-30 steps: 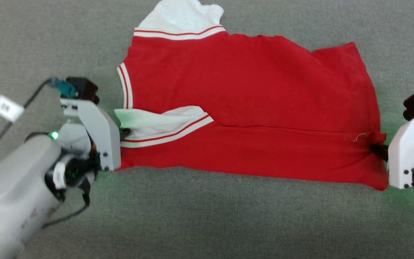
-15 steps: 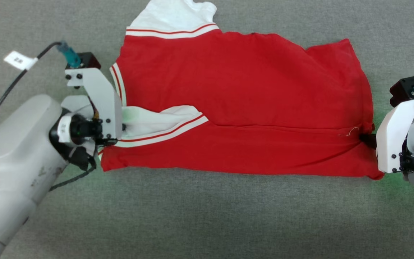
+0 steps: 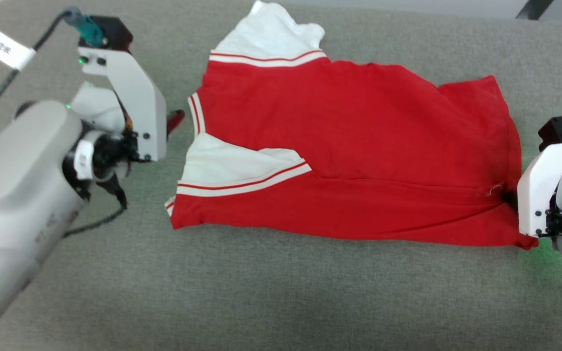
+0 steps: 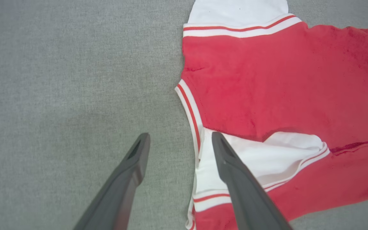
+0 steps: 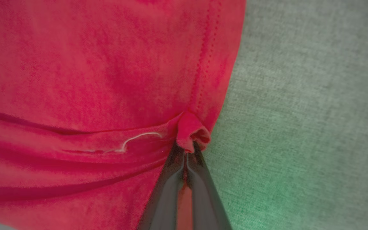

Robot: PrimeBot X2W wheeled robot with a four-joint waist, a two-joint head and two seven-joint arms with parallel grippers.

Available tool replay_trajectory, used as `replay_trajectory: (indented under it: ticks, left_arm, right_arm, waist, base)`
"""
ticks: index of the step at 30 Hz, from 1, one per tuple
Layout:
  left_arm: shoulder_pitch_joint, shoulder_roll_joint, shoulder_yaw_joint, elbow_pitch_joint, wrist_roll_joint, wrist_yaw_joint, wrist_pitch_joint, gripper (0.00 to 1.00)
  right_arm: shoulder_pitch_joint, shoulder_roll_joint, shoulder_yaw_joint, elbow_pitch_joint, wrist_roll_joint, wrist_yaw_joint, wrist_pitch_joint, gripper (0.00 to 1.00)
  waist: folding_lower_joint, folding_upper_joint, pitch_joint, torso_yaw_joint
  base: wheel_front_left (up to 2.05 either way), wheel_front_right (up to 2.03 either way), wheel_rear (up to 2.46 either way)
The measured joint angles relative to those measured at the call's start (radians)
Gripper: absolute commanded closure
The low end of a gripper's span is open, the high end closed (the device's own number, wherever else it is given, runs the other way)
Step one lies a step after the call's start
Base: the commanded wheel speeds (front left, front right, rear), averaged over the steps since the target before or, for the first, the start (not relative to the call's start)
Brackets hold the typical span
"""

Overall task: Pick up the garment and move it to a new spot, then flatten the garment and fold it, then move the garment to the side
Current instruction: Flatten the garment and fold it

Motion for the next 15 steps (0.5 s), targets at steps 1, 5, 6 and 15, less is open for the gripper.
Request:
replay_trajectory:
  ticks: [1, 5, 6, 15]
  left_arm:
    - [0.009, 0.000, 0.001, -0.010, -0.004, 0.000, -0.003, 0.00]
    - [0.075, 0.011, -0.006, -0.061, -0.022, 0.000, -0.012, 0.00]
    - [0.092, 0.017, -0.006, -0.075, -0.023, 0.000, -0.025, 0.00]
    - [0.304, 0.072, 0.016, -0.212, -0.044, -0.008, -0.221, 0.00]
  right_arm:
    - [-0.002, 0.005, -0.002, 0.019, -0.007, 0.000, -0.009, 0.00]
    - [-0.020, 0.015, 0.001, 0.071, -0.028, -0.005, -0.019, 0.00]
    - [-0.019, 0.015, 0.008, 0.071, -0.032, -0.005, -0.030, 0.00]
    - [0.086, -0.028, 0.059, -0.081, -0.013, -0.005, -0.185, 0.00]
  waist:
    - [0.0000, 0.0000, -0.007, 0.004]
    - [0.0000, 0.0000, -0.041, 0.014]
    - [0.0000, 0.0000, -0.051, 0.015]
    - [0.0000, 0.0000, -0.164, 0.003]
  base:
    - [0.00, 0.00, 0.00]
    - [0.00, 0.00, 0.00]
    - [0.00, 0.00, 0.00]
    - [0.00, 0.00, 0.00]
